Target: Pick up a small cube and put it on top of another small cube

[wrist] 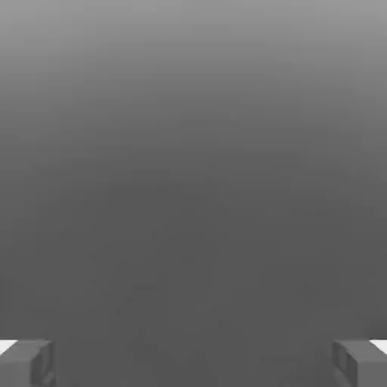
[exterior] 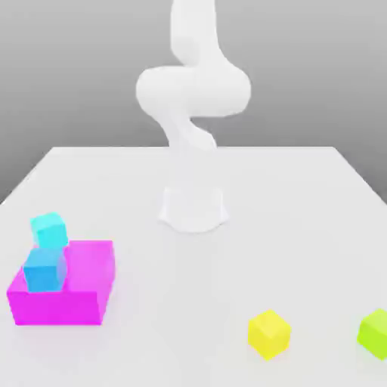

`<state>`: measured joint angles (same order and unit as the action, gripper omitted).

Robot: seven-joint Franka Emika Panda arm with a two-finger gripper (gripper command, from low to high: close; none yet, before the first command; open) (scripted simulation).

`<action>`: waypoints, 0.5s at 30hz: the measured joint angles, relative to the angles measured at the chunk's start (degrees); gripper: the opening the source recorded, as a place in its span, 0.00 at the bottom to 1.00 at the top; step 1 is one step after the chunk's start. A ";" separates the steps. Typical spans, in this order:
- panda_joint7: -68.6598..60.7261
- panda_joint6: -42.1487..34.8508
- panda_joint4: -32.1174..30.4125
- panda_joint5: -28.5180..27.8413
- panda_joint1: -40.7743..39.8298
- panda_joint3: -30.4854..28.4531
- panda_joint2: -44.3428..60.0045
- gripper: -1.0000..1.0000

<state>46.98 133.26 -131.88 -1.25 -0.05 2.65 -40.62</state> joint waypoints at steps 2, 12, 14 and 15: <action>1.07 1.22 -0.07 -1.18 0.02 2.24 4.40 0.50; 7.02 7.01 -0.43 -8.03 1.15 12.15 25.20 0.50; 8.37 8.14 -0.50 -9.63 1.80 13.72 29.38 0.50; 9.04 8.70 -0.53 -10.43 2.17 14.44 31.48 0.50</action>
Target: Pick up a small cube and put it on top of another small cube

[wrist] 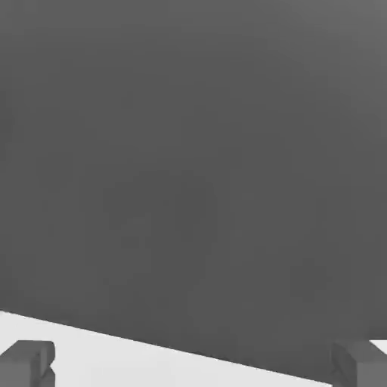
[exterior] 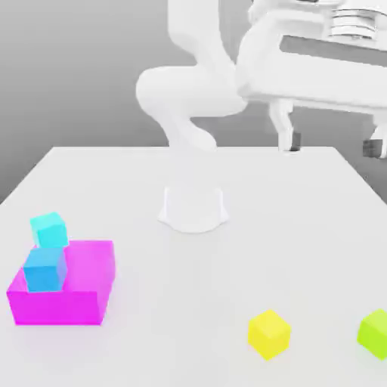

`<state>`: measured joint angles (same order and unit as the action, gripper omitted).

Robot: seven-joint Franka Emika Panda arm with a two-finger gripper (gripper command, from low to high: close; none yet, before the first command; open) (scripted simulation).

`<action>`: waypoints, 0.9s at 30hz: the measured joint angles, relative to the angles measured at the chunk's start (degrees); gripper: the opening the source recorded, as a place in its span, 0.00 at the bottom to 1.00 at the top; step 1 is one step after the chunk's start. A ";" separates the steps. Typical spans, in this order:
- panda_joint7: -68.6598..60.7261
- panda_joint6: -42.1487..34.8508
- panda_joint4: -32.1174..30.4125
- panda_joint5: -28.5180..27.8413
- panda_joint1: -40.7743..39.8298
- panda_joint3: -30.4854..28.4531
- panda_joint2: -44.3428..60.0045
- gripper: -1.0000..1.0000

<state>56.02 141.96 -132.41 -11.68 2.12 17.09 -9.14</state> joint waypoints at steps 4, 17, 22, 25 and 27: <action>2.53 2.26 -0.13 -2.97 3.00 2.17 8.36 0.50; 7.79 12.63 0.35 -8.54 12.62 3.35 34.21 0.50; 9.66 15.55 1.31 -11.07 14.82 0.72 38.22 0.00; 9.95 16.29 1.54 -11.46 15.47 -0.02 39.15 0.00; 8.99 14.90 1.03 -10.10 14.57 1.19 37.19 0.00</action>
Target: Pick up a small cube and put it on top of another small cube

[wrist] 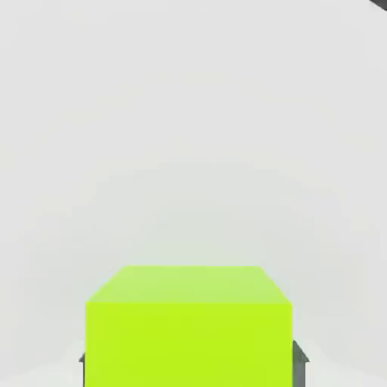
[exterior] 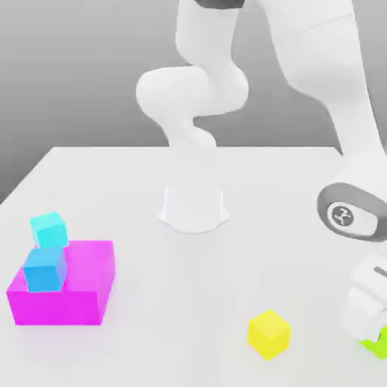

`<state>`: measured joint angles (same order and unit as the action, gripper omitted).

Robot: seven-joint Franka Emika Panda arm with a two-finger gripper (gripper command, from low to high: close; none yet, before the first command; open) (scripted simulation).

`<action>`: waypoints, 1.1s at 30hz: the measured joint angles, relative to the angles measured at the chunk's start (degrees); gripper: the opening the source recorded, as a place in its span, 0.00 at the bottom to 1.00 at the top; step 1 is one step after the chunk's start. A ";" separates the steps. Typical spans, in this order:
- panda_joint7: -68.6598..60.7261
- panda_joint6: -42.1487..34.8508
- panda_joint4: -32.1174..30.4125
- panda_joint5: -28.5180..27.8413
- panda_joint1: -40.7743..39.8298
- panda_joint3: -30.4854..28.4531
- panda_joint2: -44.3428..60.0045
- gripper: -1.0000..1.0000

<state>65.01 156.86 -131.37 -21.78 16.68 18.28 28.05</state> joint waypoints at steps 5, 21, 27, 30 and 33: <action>-2.11 -6.00 -3.22 5.49 -5.13 1.18 -9.35 0.00; 15.93 -16.34 -19.78 9.86 -37.28 -22.70 -37.47 0.00; 22.93 -18.81 -26.29 12.57 -49.22 -32.14 -47.89 0.00; 23.76 -12.56 -28.77 13.78 -51.89 -35.11 -44.36 0.00; 23.62 -10.26 -29.37 14.09 -51.97 -35.50 -42.66 1.00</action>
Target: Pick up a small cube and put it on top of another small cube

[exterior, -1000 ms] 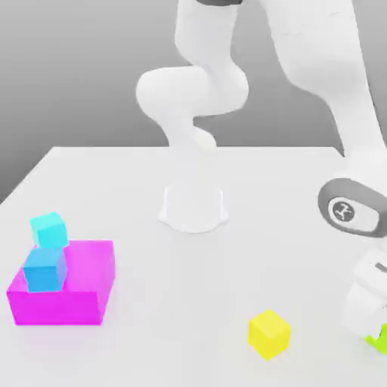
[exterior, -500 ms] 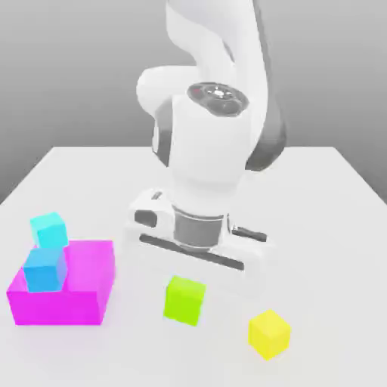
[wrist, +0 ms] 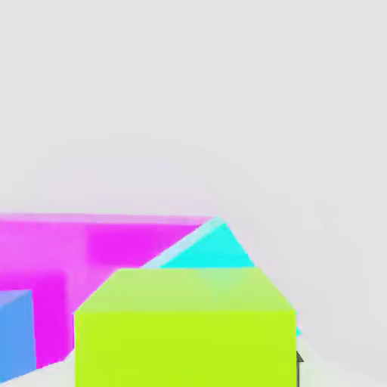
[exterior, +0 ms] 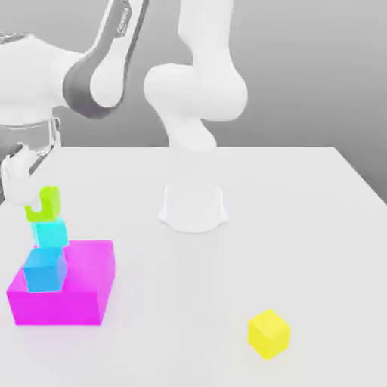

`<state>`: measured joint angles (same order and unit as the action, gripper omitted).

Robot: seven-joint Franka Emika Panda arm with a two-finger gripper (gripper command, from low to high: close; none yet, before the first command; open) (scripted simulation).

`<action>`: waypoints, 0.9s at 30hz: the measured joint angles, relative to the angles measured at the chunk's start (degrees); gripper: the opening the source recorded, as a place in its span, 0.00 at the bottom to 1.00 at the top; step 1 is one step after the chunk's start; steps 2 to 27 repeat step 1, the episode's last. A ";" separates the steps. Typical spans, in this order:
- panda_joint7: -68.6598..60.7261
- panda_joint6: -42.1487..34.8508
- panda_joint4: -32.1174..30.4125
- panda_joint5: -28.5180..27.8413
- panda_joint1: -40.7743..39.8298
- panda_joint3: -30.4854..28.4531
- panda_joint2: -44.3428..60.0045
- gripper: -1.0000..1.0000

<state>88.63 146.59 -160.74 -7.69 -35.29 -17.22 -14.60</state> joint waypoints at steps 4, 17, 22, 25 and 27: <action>0.00 0.00 0.00 0.00 0.00 0.00 0.00 1.00; 0.00 0.00 0.00 0.00 0.00 0.00 0.00 1.00; 0.00 0.00 0.00 0.00 0.00 0.00 0.00 1.00; 0.00 0.00 0.00 0.00 0.00 0.00 0.00 1.00; 0.00 0.00 0.00 0.00 0.00 0.00 0.00 1.00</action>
